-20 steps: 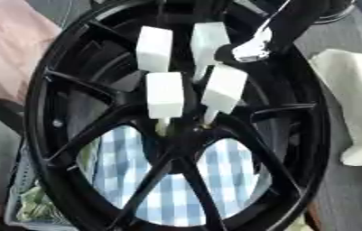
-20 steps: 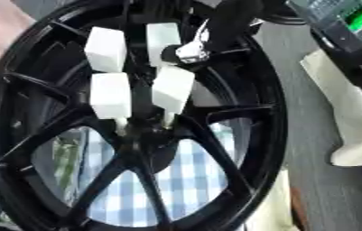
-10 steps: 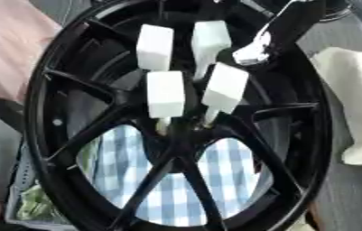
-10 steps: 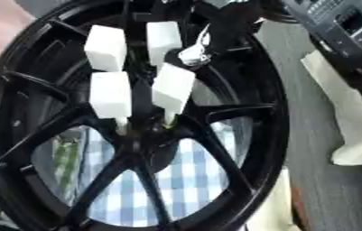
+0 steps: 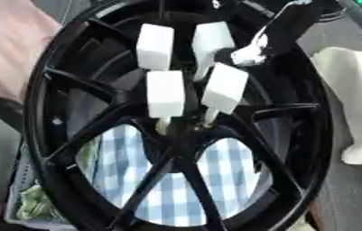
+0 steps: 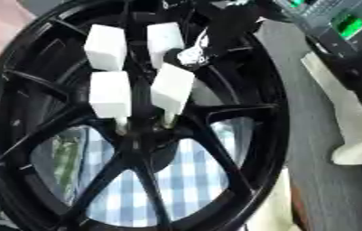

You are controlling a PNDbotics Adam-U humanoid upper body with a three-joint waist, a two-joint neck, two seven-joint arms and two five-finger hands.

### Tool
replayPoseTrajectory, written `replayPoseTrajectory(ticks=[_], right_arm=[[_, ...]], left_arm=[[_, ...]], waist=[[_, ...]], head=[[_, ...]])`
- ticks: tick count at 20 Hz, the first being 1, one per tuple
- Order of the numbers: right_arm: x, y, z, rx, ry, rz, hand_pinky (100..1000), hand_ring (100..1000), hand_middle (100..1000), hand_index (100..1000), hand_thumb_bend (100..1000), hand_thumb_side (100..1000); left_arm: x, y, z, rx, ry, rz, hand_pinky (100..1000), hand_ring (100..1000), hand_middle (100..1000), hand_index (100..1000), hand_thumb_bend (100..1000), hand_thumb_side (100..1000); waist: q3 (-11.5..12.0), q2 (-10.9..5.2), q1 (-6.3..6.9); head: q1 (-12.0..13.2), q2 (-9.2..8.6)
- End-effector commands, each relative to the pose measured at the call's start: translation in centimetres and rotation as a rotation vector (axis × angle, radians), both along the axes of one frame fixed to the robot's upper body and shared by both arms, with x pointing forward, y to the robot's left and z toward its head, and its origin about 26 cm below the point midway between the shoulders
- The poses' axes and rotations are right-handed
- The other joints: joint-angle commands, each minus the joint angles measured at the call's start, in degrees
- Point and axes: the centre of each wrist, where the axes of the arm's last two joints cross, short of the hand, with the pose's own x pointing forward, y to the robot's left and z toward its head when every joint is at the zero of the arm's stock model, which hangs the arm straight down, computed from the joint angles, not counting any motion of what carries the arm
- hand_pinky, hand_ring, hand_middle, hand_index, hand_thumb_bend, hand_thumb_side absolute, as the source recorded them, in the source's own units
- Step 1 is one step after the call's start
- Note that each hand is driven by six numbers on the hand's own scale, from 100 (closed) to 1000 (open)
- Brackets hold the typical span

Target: Pull the pin out of the wheel hub.

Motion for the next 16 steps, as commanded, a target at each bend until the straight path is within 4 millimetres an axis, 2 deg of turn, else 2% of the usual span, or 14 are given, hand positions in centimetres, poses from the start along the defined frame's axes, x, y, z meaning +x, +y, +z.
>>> replayPoseTrajectory(ticks=[1,3,4,6,10,16], right_arm=[[-0.2,-0.4,1.0,0.046,-0.023,-0.004,801,750,521,653,194,368],[-0.1,-0.4,0.8,0.060,-0.018,-0.005,792,735,500,628,169,327],[0.0,-0.4,0.8,0.065,-0.013,-0.005,783,712,478,602,134,241],[0.0,-0.3,0.7,0.078,-0.003,-0.004,771,682,449,567,100,139],[-0.1,-0.3,1.0,0.119,0.013,0.001,764,663,401,522,100,100],[-1.4,-0.6,2.5,0.194,0.029,0.028,754,644,370,490,100,100]], left_arm=[[-0.3,0.2,0.8,0.012,-0.029,0.008,779,890,775,791,300,775],[-0.3,0.2,0.8,0.009,-0.028,0.010,779,890,774,790,300,775],[-0.3,0.2,0.8,0.009,-0.028,0.011,779,890,774,790,301,776],[-0.4,0.2,0.7,0.007,-0.028,0.013,779,891,774,790,300,777],[-0.4,0.3,0.7,0.004,-0.027,0.015,780,891,773,790,301,776],[-0.5,0.4,0.6,0.002,-0.025,0.021,780,890,772,790,301,774]], waist=[[0.16,-1.19,0.28],[0.20,-1.18,0.24],[0.21,-1.17,0.22],[0.19,-1.20,0.20],[0.09,-1.36,0.20],[-0.52,-1.97,0.37]], head=[[-0.21,0.26],[-0.25,0.32],[-0.25,0.34],[-0.24,0.41],[-0.29,0.39],[-0.17,0.33]])
